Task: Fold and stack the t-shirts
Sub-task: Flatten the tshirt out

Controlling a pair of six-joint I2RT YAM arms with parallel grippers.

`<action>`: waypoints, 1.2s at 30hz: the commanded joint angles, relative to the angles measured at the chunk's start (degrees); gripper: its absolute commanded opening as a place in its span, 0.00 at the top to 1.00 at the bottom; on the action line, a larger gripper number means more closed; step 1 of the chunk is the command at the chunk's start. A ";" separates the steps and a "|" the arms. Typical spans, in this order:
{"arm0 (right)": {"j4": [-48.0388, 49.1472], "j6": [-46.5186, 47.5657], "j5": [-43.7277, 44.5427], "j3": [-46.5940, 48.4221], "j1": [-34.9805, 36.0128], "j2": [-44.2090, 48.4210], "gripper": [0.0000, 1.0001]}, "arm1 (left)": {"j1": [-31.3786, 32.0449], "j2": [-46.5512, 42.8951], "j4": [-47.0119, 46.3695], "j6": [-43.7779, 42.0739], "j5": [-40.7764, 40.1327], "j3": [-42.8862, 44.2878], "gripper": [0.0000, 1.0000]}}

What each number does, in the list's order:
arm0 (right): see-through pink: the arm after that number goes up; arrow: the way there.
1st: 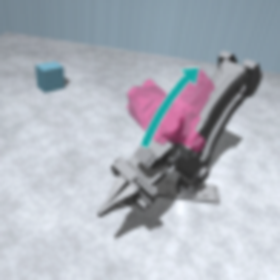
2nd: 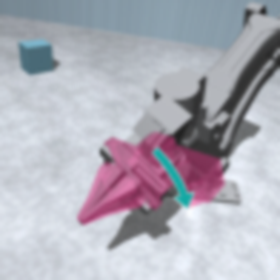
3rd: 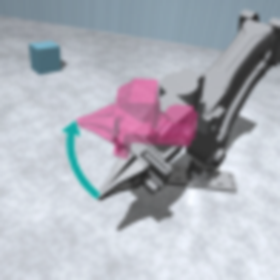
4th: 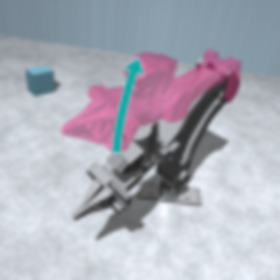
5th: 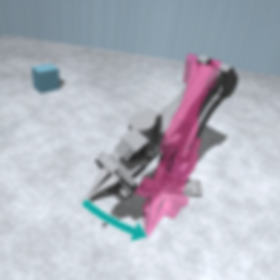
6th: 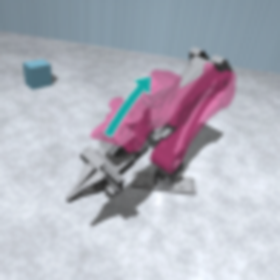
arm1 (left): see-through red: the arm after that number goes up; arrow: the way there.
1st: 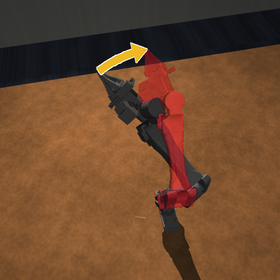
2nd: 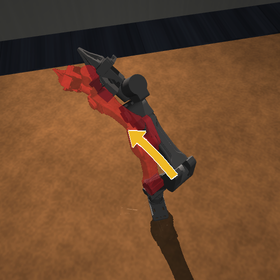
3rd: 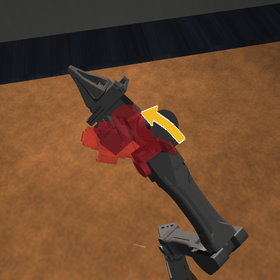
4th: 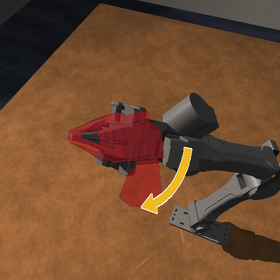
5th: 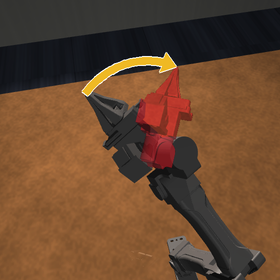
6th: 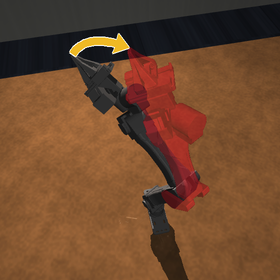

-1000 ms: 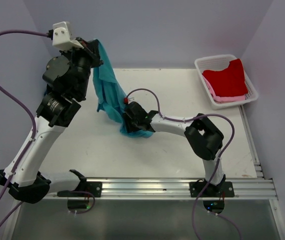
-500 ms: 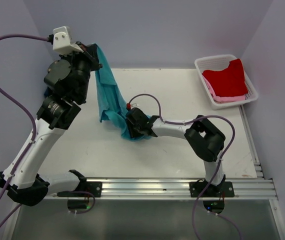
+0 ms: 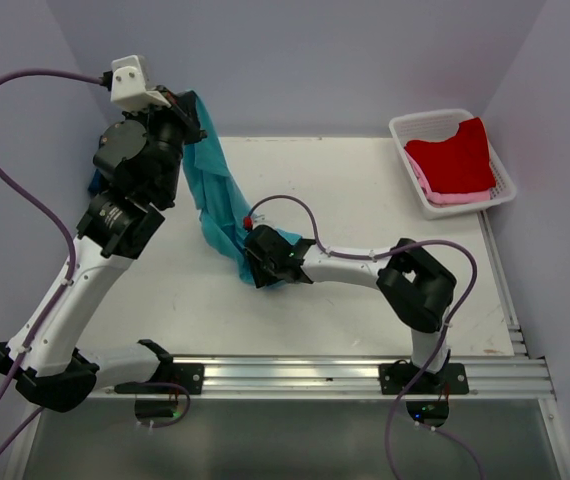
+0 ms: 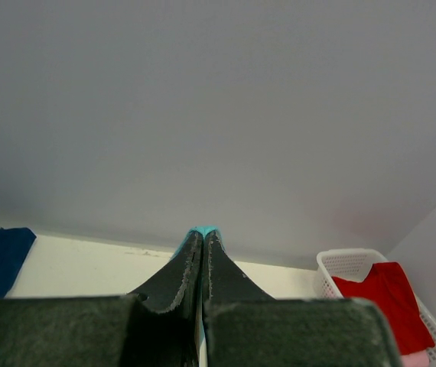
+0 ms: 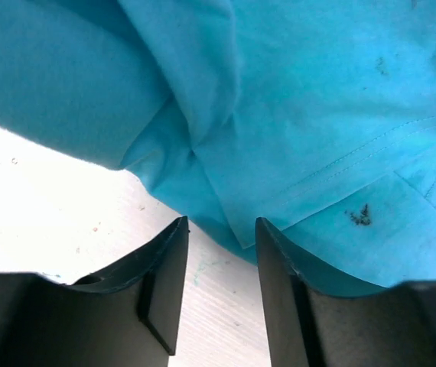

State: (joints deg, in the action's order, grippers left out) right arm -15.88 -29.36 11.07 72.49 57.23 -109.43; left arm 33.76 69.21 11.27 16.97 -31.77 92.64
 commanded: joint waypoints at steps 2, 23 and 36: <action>-1.26 0.36 2.46 0.29 0.16 1.68 0.58 | -0.10 -1.53 -3.88 0.78 -0.84 0.17 1.00; -0.03 -2.01 3.78 -2.96 0.25 1.58 0.73 | -0.10 -1.80 -3.97 0.61 -1.01 -0.71 1.00; 0.94 -3.07 3.78 -6.04 1.04 3.08 0.71 | -0.18 -1.80 -3.62 1.04 -0.93 -1.23 1.00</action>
State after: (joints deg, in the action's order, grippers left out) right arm -15.25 -31.64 14.41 67.44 57.82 -108.31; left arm 33.76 68.62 11.25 16.97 -31.81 91.92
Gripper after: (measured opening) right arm 0.324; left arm 0.009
